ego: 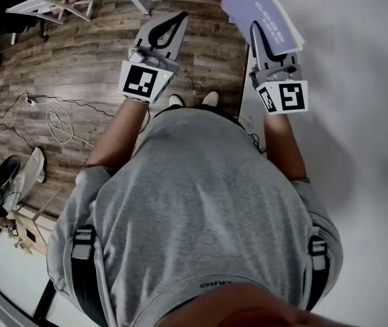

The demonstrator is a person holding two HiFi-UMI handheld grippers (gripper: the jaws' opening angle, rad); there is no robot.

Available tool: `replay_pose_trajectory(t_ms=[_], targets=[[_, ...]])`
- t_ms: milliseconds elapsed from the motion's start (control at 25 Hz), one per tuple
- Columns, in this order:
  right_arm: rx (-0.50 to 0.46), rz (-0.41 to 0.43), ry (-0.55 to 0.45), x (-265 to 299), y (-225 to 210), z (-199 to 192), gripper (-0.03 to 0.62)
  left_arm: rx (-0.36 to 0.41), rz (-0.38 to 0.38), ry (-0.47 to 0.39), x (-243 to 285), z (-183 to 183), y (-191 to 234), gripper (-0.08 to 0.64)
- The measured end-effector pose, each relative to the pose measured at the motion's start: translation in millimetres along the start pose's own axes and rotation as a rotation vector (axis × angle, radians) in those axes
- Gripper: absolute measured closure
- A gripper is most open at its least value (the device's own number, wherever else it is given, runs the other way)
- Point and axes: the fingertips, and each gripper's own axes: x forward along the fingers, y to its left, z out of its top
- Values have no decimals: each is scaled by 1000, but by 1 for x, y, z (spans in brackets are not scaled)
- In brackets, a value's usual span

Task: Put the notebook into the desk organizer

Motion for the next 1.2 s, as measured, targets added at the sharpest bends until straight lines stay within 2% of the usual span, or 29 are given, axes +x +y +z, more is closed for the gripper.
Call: replay_pose_trajectory(t_ms=[200,400,640,760,920,1200], targets=[[34,8,-3,-5,3,2,555,-1,3,-39,-5,31,-14,541],[46,30,-17,-14,2,0,554,1,-10,-15,-10,22,-24,541],[40,33,-2,-26,7,2,554,-26,-18,-51,-18,34,-37,541],[40,35,-2,-31,3,1,554,-9,-10,-33,-15,34,-44,541],[57,47,-4,-42,-2,-4,554,5,-8,-59,-13,36,-56,541],[65,76,-20,-45,-16,-6,554,29,37,-44,-6,37,-62,541]])
